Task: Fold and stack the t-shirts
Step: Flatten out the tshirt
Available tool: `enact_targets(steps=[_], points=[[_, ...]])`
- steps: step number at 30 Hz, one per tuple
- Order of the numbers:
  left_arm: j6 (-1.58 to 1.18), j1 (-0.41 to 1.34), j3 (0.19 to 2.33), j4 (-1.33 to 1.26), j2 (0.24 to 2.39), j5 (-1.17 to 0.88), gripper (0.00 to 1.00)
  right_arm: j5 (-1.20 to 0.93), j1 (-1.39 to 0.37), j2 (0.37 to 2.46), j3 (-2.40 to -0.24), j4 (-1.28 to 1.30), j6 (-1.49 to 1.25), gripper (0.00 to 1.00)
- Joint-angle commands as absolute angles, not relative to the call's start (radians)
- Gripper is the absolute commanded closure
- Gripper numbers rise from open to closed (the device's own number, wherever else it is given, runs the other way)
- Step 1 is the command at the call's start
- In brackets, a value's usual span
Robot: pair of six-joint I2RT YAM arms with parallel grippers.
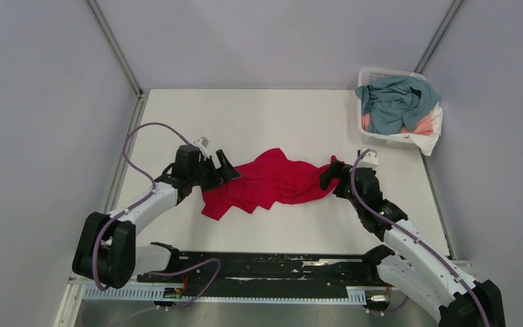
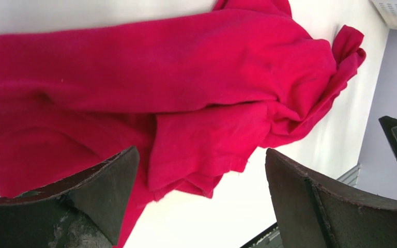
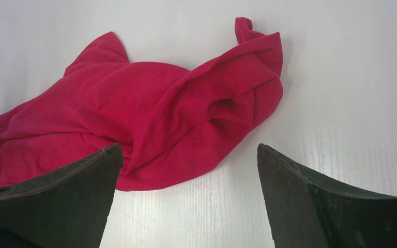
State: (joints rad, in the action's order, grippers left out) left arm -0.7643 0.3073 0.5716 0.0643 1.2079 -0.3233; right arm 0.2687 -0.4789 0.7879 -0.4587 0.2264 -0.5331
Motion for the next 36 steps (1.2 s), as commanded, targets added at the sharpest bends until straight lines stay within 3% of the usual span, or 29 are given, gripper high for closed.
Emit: enact_targets(steps=[1, 12, 20, 27, 29, 31, 32, 33, 36], points=[[-0.714, 0.317, 0.655, 0.035, 1.308, -0.344, 0.00, 0.296, -0.482, 0.781, -0.474, 0.184, -0.545, 0.00], [-0.740, 0.378, 0.743, -0.027, 1.477, -0.436, 0.04, 0.318, -0.481, 0.757, -0.469, 0.184, -0.536, 0.00], [-0.727, 0.432, 0.791, 0.024, 1.486, -0.359, 0.07, 0.313, -0.480, 0.778, -0.473, 0.184, -0.539, 0.00], [-0.714, 0.453, 0.843, 0.083, 1.558, -0.320, 0.17, 0.311, -0.480, 0.809, -0.476, 0.186, -0.538, 0.00], [-0.710, 0.457, 0.851, 0.090, 1.582, -0.314, 0.22, 0.314, -0.482, 0.813, -0.475, 0.186, -0.540, 0.00], [-0.696, 0.461, 0.865, 0.107, 1.603, -0.310, 0.36, 0.321, -0.481, 0.815, -0.476, 0.187, -0.540, 0.00], [-0.692, 0.460, 0.871, 0.126, 1.607, -0.305, 0.53, 0.324, -0.481, 0.817, -0.476, 0.188, -0.540, 0.00], [-0.690, 0.461, 0.882, 0.133, 1.606, -0.303, 0.60, 0.327, -0.481, 0.819, -0.475, 0.189, -0.541, 0.00], [-0.696, 0.464, 0.885, 0.135, 1.579, -0.303, 0.95, 0.345, -0.481, 0.825, -0.476, 0.193, -0.542, 0.00]])
